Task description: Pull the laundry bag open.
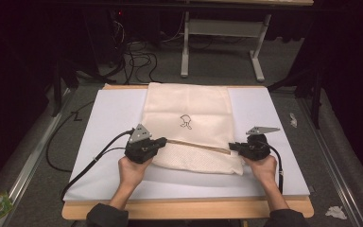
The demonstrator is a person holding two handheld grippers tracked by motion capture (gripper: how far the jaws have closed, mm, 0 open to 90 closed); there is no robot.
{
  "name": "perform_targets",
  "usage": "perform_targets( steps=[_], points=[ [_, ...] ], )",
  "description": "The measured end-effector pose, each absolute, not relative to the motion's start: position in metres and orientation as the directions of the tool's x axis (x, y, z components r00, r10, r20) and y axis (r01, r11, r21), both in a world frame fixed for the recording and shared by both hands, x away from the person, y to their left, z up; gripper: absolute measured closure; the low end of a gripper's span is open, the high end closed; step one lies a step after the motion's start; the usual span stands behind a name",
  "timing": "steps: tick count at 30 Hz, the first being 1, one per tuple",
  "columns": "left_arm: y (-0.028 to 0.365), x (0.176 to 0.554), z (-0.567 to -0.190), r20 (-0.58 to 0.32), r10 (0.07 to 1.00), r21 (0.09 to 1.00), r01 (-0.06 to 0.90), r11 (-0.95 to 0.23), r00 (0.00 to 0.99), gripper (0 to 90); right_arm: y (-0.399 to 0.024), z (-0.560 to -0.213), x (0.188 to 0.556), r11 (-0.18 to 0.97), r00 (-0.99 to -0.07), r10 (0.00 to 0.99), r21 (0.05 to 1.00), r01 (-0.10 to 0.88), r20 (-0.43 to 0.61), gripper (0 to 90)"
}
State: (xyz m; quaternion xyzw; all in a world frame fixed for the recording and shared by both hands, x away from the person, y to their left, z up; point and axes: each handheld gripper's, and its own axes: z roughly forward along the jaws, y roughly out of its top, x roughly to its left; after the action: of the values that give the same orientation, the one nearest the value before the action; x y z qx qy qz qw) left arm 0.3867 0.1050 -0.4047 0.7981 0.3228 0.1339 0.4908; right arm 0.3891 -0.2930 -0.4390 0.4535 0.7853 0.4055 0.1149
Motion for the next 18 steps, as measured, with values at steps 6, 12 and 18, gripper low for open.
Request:
perform_targets(
  steps=[6,12,18],
  points=[
    [0.111,0.387,-0.402,-0.106,0.66,0.873,0.387,-0.296,0.743,87.4,-0.293,-0.439,0.39,0.26,-0.561,0.807,0.741,0.619,0.184,88.2],
    [0.117,0.388,-0.401,-0.113,0.674,0.875,0.394,-0.28,0.73,87.4,-0.295,-0.439,0.39,0.263,-0.557,0.811,0.74,0.619,0.178,88.2],
    [0.118,0.388,-0.402,-0.113,0.673,0.874,0.396,-0.283,0.731,87.4,-0.295,-0.439,0.39,0.262,-0.557,0.812,0.74,0.619,0.178,88.2]
  ],
)
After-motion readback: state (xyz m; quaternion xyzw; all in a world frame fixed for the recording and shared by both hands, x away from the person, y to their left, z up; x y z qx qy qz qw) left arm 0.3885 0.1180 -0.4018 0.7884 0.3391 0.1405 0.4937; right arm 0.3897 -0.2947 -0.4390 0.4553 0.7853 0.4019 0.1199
